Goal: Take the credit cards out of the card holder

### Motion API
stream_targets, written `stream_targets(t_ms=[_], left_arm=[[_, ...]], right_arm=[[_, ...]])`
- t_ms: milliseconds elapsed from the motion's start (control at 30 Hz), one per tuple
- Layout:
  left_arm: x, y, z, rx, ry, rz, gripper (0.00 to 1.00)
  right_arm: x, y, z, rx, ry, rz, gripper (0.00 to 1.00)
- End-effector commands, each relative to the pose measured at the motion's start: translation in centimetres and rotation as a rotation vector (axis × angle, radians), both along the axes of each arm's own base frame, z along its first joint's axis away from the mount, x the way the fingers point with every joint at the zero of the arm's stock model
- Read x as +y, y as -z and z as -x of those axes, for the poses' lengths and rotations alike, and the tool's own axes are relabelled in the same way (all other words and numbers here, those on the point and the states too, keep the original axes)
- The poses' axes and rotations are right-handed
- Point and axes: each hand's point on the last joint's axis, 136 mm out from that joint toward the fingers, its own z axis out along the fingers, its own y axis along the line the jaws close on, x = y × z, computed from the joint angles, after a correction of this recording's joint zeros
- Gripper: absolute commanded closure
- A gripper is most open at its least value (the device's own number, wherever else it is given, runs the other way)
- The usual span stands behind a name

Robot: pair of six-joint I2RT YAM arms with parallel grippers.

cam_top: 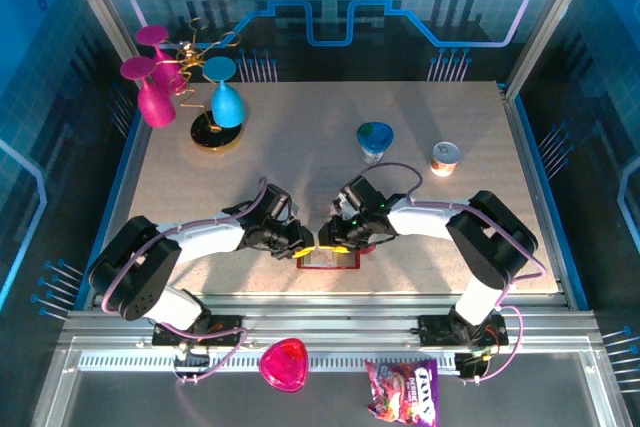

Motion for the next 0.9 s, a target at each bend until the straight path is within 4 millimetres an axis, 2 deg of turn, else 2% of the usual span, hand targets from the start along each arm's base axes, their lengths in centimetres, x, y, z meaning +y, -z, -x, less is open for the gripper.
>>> stream_targets(t_ms=[0, 467, 867], left_arm=[[0.2, 0.6, 0.4, 0.027, 0.004, 0.005, 0.8], [0.1, 0.3, -0.1, 0.013, 0.006, -0.002, 0.82], [0.3, 0.4, -0.2, 0.015, 0.028, -0.039, 0.88]], right_arm=[[-0.1, -0.8, 0.0, -0.026, -0.018, 0.022, 0.58], [-0.1, -2.7, -0.6, -0.059, -0.006, -0.022, 0.6], [-0.9, -1.6, -0.5, -0.032, 0.021, -0.042, 0.64]])
